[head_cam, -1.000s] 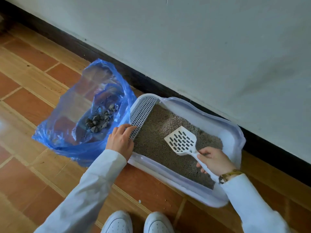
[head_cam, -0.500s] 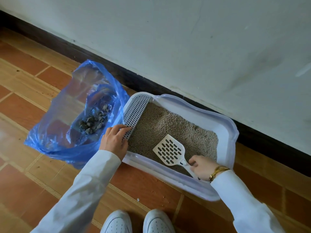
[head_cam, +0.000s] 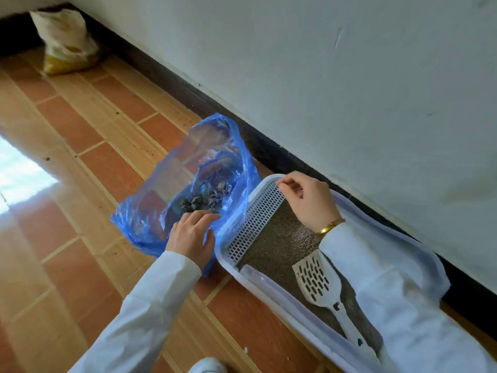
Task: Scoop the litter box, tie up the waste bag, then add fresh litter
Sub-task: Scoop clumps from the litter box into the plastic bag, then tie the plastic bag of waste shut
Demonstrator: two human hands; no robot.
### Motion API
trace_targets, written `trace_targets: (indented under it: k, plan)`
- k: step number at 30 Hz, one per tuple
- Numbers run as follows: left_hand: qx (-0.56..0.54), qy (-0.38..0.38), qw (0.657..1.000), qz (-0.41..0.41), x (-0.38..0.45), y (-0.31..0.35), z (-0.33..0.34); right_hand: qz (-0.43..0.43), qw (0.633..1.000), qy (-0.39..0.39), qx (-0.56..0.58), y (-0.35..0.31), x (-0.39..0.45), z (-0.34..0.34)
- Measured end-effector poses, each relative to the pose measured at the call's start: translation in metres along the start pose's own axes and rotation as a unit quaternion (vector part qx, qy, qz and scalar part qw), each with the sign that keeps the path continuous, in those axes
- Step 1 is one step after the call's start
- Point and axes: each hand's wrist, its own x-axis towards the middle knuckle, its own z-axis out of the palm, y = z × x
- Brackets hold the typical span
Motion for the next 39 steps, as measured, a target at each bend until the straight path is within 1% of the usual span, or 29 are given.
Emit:
trace_targets:
  k: [4,7,11,14,19,21,24,27,29,34,39]
  plan:
    - [0.01,0.027,0.999,-0.038,-0.004,-0.019,-0.028,-0.062,0.997,0.024,0.032,-0.03,0.055,0.023]
    - [0.042,0.041,0.995,-0.08,-0.011,-0.037,-0.045,-0.085,0.995,0.046,0.031,-0.047,0.095,0.04]
    - [0.08,0.07,0.986,-0.131,-0.022,-0.061,-0.058,-0.087,0.993,0.075,0.006,-0.057,0.146,0.059]
    - [0.102,0.084,0.979,-0.154,-0.028,-0.071,-0.064,-0.069,0.995,0.067,-0.007,-0.061,0.171,0.071]
    - [0.084,0.079,0.982,-0.148,-0.04,-0.076,-0.067,-0.055,0.996,0.037,-0.065,-0.062,0.189,0.087]
    - [0.073,0.065,0.985,-0.144,-0.044,-0.076,-0.069,-0.046,0.995,0.043,-0.076,-0.063,0.192,0.09]
    - [0.073,0.041,0.988,-0.128,-0.049,-0.075,-0.074,-0.022,0.995,0.073,-0.061,-0.064,0.195,0.089]
    - [0.082,0.034,0.989,-0.118,-0.05,-0.075,-0.076,0.006,0.995,0.065,-0.076,-0.063,0.198,0.085]
    - [0.084,0.037,0.989,-0.12,-0.049,-0.077,-0.076,0.007,0.993,0.062,-0.1,-0.063,0.197,0.083]
    - [0.072,0.081,0.987,-0.117,-0.041,-0.075,-0.076,-0.025,0.993,0.068,-0.093,-0.071,0.187,0.081]
    - [0.05,0.161,0.979,-0.115,-0.021,-0.068,-0.088,-0.075,0.993,0.082,-0.027,-0.089,0.169,0.077]
